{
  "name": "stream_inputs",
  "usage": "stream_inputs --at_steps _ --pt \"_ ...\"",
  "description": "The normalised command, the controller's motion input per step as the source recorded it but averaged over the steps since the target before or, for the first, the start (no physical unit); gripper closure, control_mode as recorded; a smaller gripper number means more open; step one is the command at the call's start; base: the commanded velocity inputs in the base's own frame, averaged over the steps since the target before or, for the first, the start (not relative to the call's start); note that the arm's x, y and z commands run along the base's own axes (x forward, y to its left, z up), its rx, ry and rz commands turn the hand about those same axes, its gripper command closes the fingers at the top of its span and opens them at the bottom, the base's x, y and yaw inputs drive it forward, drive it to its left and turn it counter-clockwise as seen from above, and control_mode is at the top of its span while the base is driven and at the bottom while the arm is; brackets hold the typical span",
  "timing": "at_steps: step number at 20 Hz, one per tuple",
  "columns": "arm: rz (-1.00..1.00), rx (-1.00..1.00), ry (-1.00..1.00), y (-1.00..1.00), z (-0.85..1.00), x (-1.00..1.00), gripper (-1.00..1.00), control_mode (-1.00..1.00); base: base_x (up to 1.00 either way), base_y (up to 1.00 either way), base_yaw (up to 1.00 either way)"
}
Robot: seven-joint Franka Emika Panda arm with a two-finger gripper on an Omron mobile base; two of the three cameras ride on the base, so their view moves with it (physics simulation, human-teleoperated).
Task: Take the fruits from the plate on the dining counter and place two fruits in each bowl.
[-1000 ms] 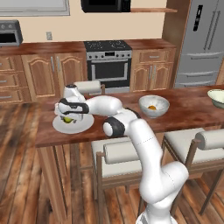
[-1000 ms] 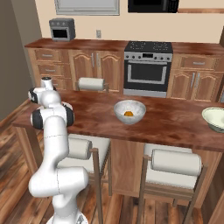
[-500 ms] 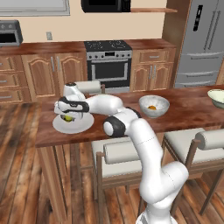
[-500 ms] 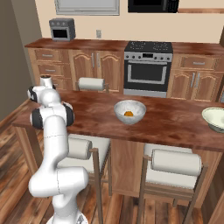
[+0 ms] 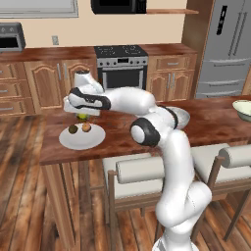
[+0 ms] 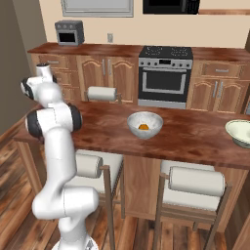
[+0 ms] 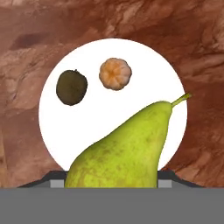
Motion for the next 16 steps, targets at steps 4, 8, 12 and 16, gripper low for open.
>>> stream_inputs --at_steps 4,8,12,16 --pt "0.15 0.08 -0.34 -1.0 0.21 -1.0 1.0 -1.0 0.0 0.0 0.0" --pt "0.14 0.14 -0.42 -1.0 0.04 -1.0 1.0 -1.0 0.0 0.0 0.0" --pt "0.14 0.16 -0.41 -1.0 0.12 -0.71 1.0 -1.0 0.0 0.0 0.0" --pt "0.24 0.05 -0.12 -0.98 0.77 0.01 1.0 -1.0 0.0 0.0 0.0"
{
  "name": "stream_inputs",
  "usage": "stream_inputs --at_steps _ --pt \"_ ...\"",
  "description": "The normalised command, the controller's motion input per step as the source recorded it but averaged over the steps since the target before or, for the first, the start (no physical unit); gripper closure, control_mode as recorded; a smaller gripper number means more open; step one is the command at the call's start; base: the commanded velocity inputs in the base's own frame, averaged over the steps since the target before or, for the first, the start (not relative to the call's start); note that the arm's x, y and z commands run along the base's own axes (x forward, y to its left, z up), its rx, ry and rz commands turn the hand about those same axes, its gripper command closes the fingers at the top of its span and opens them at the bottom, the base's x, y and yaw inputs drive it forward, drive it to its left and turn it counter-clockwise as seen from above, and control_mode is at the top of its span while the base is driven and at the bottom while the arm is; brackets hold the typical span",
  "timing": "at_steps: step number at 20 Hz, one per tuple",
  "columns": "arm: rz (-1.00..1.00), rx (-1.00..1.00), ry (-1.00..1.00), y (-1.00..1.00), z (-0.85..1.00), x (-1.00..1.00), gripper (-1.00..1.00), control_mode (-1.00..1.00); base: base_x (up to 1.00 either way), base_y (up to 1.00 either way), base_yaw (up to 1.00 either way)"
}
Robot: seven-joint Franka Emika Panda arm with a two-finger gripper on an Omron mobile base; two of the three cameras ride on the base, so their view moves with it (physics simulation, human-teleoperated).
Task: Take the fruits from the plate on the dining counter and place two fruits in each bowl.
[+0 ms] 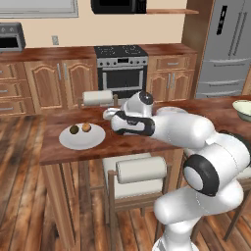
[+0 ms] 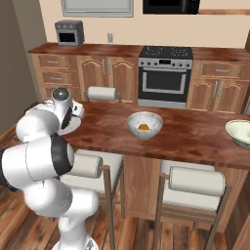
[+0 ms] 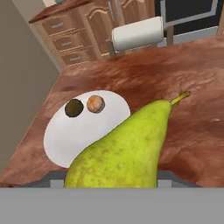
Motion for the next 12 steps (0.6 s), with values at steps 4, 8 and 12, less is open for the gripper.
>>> stream_inputs --at_steps 4,8,12 --pt "0.18 0.0 0.06 -0.87 0.99 0.02 1.0 -1.0 0.0 0.0 0.0" --pt "0.04 -0.11 0.36 -0.8 0.8 0.01 1.0 -1.0 0.0 0.0 0.0" --pt "0.0 -0.21 0.5 -0.58 0.41 0.15 1.0 -1.0 0.0 0.0 0.0"
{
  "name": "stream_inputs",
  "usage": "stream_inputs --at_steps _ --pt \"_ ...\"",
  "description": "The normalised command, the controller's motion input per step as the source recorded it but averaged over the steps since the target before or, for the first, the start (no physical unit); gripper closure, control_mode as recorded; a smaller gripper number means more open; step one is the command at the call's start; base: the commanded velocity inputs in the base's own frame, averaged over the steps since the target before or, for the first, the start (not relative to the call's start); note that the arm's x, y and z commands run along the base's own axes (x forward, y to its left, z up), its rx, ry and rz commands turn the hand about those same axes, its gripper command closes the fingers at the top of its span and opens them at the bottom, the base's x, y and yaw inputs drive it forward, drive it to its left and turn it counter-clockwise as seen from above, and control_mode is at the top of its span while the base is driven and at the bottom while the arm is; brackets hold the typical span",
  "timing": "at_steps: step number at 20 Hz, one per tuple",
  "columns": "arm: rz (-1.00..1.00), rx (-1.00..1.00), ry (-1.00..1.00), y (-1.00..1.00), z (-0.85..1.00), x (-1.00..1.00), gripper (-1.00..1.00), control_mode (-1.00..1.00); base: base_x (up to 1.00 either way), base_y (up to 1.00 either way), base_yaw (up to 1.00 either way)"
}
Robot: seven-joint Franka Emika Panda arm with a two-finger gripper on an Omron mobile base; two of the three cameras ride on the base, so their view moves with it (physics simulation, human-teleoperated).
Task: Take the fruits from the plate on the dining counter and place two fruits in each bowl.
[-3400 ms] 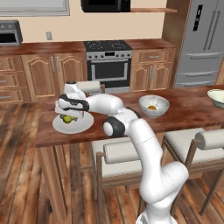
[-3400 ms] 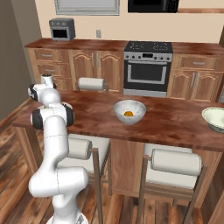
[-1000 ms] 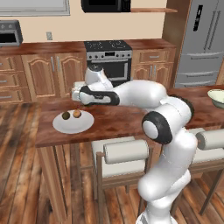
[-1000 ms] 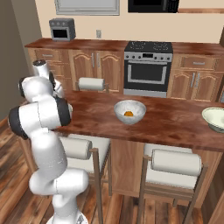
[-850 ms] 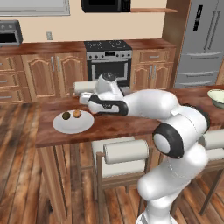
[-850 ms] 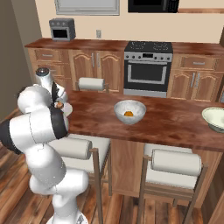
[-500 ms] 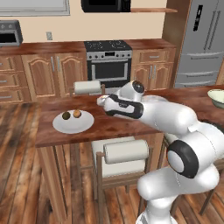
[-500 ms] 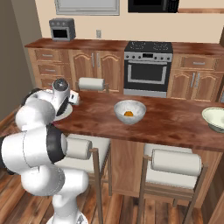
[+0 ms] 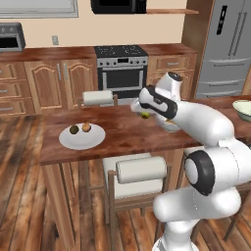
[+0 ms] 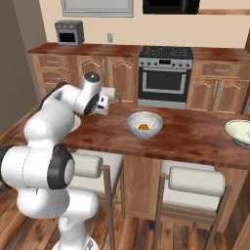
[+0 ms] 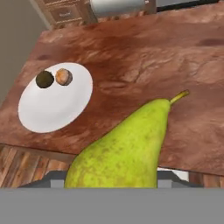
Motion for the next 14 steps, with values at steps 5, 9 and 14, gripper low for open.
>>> stream_inputs --at_steps 5,9,14 --pt "0.0 -0.21 0.46 -0.3 0.15 0.29 1.0 -1.0 0.0 0.0 0.0" --pt "0.02 -0.06 0.28 -0.42 -0.35 0.15 1.0 -1.0 0.0 0.0 0.0" --pt "0.03 0.0 0.07 -0.57 -0.46 0.57 1.0 -1.0 0.0 0.0 0.0"
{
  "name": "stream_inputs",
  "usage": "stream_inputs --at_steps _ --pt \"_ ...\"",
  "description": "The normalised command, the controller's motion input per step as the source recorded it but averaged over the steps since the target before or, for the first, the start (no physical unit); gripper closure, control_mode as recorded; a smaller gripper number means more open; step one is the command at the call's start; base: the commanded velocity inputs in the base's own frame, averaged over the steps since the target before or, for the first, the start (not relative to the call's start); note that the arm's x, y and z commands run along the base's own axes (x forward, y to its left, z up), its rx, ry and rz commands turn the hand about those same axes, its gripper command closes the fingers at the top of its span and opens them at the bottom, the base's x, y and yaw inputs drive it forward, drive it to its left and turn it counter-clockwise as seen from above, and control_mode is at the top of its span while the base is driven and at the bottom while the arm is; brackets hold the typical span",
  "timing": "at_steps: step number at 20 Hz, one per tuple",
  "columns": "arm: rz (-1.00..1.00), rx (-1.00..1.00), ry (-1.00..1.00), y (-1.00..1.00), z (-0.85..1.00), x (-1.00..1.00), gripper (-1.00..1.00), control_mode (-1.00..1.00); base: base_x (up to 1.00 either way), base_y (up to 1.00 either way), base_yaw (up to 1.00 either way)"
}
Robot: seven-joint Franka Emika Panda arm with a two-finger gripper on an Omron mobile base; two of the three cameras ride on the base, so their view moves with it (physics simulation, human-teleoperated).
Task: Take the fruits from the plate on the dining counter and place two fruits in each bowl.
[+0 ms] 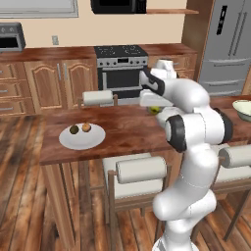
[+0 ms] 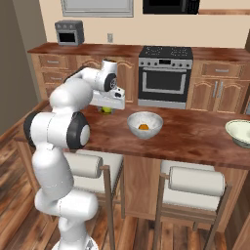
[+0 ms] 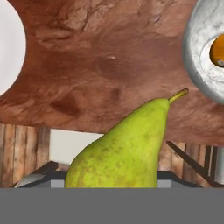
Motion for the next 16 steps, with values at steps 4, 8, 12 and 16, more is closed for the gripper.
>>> stream_inputs --at_steps 4,8,12,16 --pt "0.0 0.0 0.01 -0.48 -0.05 0.52 1.0 -1.0 0.0 0.0 0.0" --pt "0.0 0.0 0.0 -0.38 -0.15 0.3 1.0 -1.0 0.0 0.0 0.0" --pt "0.0 0.0 0.0 -0.35 -0.71 0.0 1.0 -1.0 0.0 0.0 0.0" --pt "0.0 -0.04 -0.01 -0.33 -0.3 0.04 1.0 -1.0 0.0 0.0 0.0"
